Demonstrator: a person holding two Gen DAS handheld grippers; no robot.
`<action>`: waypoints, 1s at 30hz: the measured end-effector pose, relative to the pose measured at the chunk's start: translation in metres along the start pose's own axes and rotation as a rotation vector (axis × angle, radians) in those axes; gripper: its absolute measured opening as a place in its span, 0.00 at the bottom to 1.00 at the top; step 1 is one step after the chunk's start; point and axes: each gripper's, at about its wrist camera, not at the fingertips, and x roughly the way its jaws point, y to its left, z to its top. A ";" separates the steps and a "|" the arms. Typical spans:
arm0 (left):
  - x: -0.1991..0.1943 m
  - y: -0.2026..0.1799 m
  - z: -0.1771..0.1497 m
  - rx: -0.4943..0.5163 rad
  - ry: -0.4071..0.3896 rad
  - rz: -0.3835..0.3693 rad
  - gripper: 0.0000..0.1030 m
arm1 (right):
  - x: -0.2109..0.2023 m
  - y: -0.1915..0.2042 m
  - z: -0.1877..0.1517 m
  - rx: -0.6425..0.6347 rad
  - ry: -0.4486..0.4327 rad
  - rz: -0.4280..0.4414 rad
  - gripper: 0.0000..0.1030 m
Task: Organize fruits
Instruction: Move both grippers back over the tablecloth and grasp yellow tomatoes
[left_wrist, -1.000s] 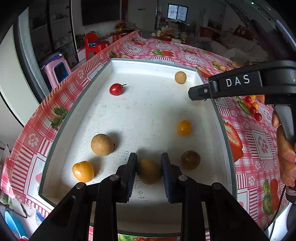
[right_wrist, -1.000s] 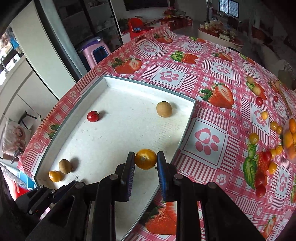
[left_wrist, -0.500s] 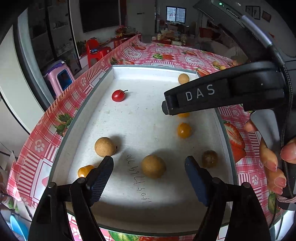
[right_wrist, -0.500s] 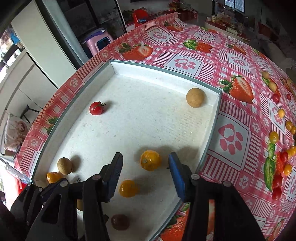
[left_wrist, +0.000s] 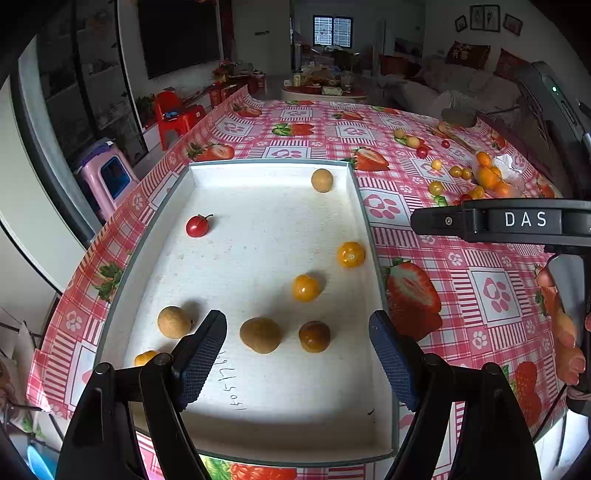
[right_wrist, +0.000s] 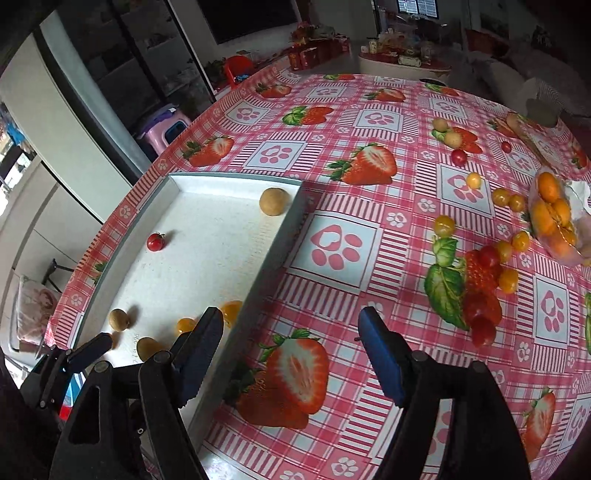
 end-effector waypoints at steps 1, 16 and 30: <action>-0.001 -0.007 0.004 0.012 -0.002 -0.011 0.78 | -0.004 -0.011 -0.003 0.018 -0.005 -0.012 0.76; 0.064 -0.113 0.111 0.087 0.051 -0.158 0.78 | -0.041 -0.170 -0.023 0.244 -0.052 -0.201 0.76; 0.155 -0.154 0.137 0.161 0.123 -0.146 0.78 | 0.005 -0.170 -0.002 0.134 -0.046 -0.226 0.65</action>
